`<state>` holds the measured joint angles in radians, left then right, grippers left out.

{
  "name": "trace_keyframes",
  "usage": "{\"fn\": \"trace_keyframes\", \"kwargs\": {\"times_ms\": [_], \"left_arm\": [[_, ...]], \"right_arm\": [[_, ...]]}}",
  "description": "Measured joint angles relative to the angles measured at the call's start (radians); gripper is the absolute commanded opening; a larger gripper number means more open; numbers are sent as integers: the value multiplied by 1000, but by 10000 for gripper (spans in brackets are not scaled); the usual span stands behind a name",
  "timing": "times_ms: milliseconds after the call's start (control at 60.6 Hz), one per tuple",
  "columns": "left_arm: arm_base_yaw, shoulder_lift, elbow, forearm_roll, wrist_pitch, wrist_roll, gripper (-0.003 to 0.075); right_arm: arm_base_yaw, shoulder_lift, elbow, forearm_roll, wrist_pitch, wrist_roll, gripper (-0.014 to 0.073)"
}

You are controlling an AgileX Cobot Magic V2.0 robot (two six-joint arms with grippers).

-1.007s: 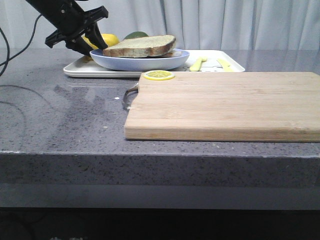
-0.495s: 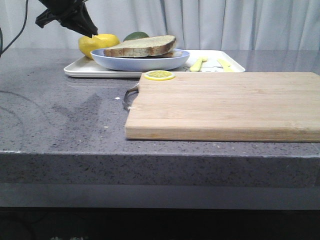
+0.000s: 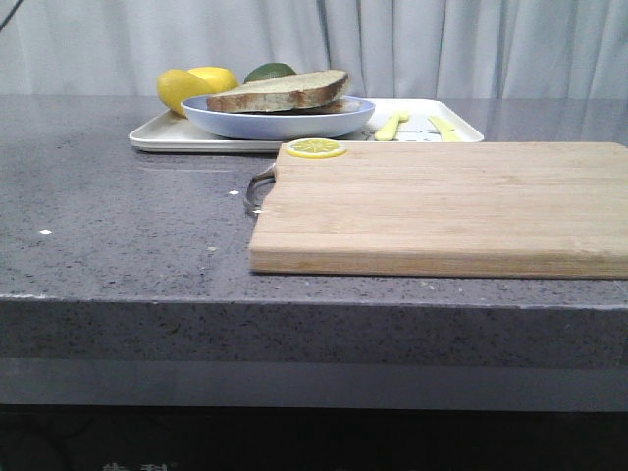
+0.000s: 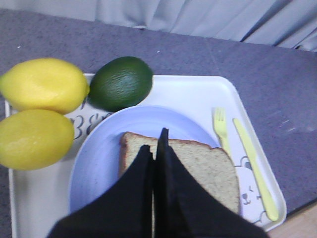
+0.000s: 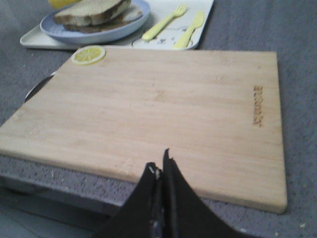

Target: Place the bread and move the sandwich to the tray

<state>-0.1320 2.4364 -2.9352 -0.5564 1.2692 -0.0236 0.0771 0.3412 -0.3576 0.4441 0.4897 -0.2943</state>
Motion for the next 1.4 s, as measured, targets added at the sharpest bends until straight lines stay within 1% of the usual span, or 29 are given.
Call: {"fn": "trace_keyframes", "kwargs": {"times_ms": [66, 165, 330, 446, 545, 644, 726, 842, 974, 1007, 1040, 1172, 1320, 1403], "left_arm": [[-20, -26, 0, 17, 0, 0, -20], [-47, -62, 0, 73, 4, 0, -20], [-66, -147, 0, 172, 8, -4, -20], [-77, -246, 100, 237, 8, -5, -20], [-100, -330, 265, 337, 8, -5, -20], [-133, -430, 477, 487, 8, -12, -20], [-145, -507, 635, 556, 5, -13, -20], [-147, -624, 853, 583, -49, -19, -20], [-147, -816, 1136, 605, -179, -44, -20], [-147, -870, 1194, 606, -215, -51, -20], [-147, -938, 1296, 606, -261, -56, -20], [-147, -1164, 1548, 593, -409, -64, -20], [-147, -1420, 1808, 591, -537, -65, -20], [-147, -1570, 1924, 591, -585, -65, -20]], "right_arm": [[0, 0, 0, -2, 27, 0, -69], [0, 0, 0, -3, 11, 0, -69], [0, 0, 0, -3, -99, 0, -69], [0, 0, 0, -3, -190, 0, -69], [0, 0, 0, -3, -236, 0, -69], [0, 0, 0, -3, -240, 0, -69], [0, 0, 0, -3, -240, 0, -69], [0, 0, 0, -3, -240, 0, -69], [0, 0, 0, -3, -240, 0, -69], [0, 0, 0, -3, -240, 0, -69], [0, 0, 0, -3, -240, 0, -69], [0, 0, 0, -3, -240, 0, -69], [0, 0, 0, -3, -240, 0, -69], [0, 0, 0, -3, -240, 0, -69]]}}
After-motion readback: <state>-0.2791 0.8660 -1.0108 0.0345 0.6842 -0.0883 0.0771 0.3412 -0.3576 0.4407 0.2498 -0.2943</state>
